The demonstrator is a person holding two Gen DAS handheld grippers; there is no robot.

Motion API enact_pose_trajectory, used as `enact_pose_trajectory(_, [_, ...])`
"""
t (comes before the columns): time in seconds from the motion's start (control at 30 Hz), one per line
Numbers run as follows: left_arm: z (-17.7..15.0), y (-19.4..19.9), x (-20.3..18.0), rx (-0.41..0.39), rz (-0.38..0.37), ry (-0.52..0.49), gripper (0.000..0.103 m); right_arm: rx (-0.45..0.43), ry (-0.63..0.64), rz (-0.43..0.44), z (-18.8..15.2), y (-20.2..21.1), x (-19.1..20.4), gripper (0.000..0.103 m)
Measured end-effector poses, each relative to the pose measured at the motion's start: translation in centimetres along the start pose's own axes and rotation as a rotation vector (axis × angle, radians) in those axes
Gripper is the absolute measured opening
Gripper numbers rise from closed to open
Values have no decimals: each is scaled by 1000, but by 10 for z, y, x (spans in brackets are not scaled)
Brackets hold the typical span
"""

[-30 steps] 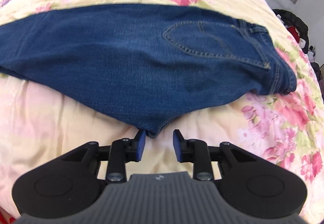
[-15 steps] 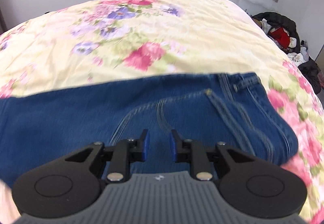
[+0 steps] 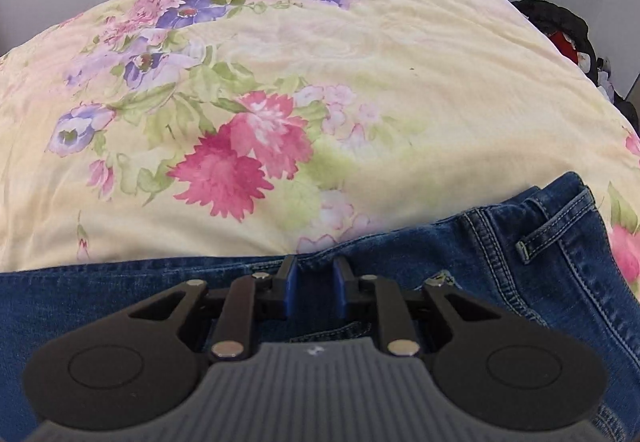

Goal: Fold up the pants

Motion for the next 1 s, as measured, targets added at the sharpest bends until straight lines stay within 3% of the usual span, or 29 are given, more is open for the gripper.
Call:
enact_pose_trajectory(0.2, [3,21,1,-23,32,-12,8,-27,44,-8,2,26,6,15])
enact_pose_trajectory(0.37, [3,31,5,-43,28,-18,9,23,49,101,-8,58,25,16])
enact_pose_trajectory(0.47, [4,32,5,-46,20,-15,9,108,76,132,-30,51,46,15])
enact_pose_trajectory(0.73, [0,32,9,-41,7,-29,9,73,2,93,-24,3,68,15])
enact_pose_trajectory(0.9, [0,42,17,-63,-9,1,10,63,-19,77,-16,3,71,14])
enact_pose_trajectory(1.0, [-1,58,20,-85,-42,-12,16,23,44,62,-20,24,81,13])
Point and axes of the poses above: each gripper's, at about its wrist camera, not at the fingertips, and y roughly against the way its jaws point, x to its left, z to its top, the point moved 2 cm from there along -y, roughly the way its jaws point, and after that the axes turned 13 degrees about -y, right-handed, at the moved point
